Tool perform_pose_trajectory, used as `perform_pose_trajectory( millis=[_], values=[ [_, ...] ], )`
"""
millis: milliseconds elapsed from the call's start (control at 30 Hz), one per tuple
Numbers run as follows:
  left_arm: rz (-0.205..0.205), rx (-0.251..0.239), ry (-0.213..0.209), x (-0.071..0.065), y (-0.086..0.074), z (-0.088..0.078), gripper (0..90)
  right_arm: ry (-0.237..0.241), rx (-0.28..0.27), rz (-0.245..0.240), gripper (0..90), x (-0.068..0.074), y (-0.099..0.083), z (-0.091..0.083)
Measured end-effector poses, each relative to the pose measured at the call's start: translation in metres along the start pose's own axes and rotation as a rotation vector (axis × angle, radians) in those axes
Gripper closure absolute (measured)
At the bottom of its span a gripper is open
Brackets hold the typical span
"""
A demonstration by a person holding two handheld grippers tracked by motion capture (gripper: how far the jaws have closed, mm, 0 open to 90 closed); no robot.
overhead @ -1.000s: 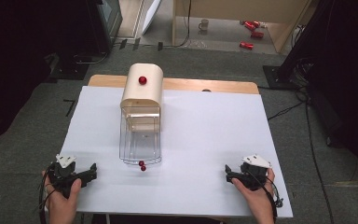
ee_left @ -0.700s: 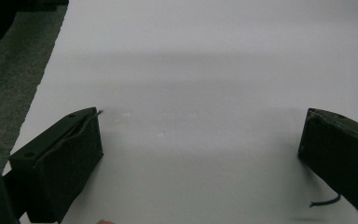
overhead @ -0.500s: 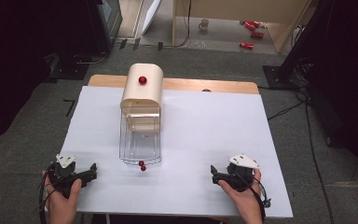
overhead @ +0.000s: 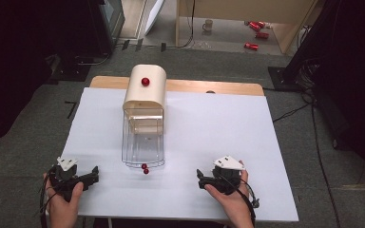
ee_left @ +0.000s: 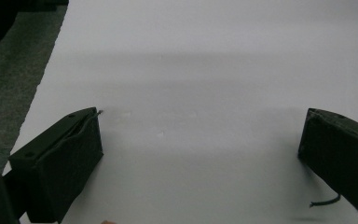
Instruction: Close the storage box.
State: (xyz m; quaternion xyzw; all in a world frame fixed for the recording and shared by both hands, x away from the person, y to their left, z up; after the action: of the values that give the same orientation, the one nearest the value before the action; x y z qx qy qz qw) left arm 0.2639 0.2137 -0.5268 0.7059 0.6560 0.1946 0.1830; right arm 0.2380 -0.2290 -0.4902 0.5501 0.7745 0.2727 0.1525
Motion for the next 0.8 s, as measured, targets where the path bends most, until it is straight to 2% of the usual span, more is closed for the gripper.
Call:
perform_pose_trajectory(
  millis=[367,400,467,667,800],
  values=[
    [0.001,0.000,0.000,0.000,0.000,0.000,0.0,0.035,0.006,-0.037,9.5,0.027,0.011,0.007],
    [0.001,0.000,0.000,0.000,0.000,0.000,0.0,0.044,0.009,-0.046,9.5,0.033,0.013,0.010],
    [0.001,0.000,0.000,0.000,0.000,0.000,0.0,0.045,0.009,-0.050,9.6,0.035,0.014,0.010],
    [0.001,0.000,0.000,0.000,0.000,0.000,0.0,0.065,0.009,-0.083,9.6,0.055,0.020,0.015],
    [0.001,0.000,0.000,0.000,0.000,0.000,0.0,0.074,0.003,-0.088,9.6,0.061,0.023,0.016]
  ],
)
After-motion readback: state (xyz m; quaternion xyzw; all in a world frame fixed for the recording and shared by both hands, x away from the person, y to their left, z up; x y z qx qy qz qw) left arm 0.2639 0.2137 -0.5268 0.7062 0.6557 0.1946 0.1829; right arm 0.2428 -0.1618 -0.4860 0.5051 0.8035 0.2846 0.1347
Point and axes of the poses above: each handheld gripper's, and its own axes: z roughly forward along the jaws, y roughly out of its top, x roughly to its left, the point moved 4 cm from there along z, roughly forward along the jaws, and after that the axes turned 13 degrees about x, right-handed, at the moved point
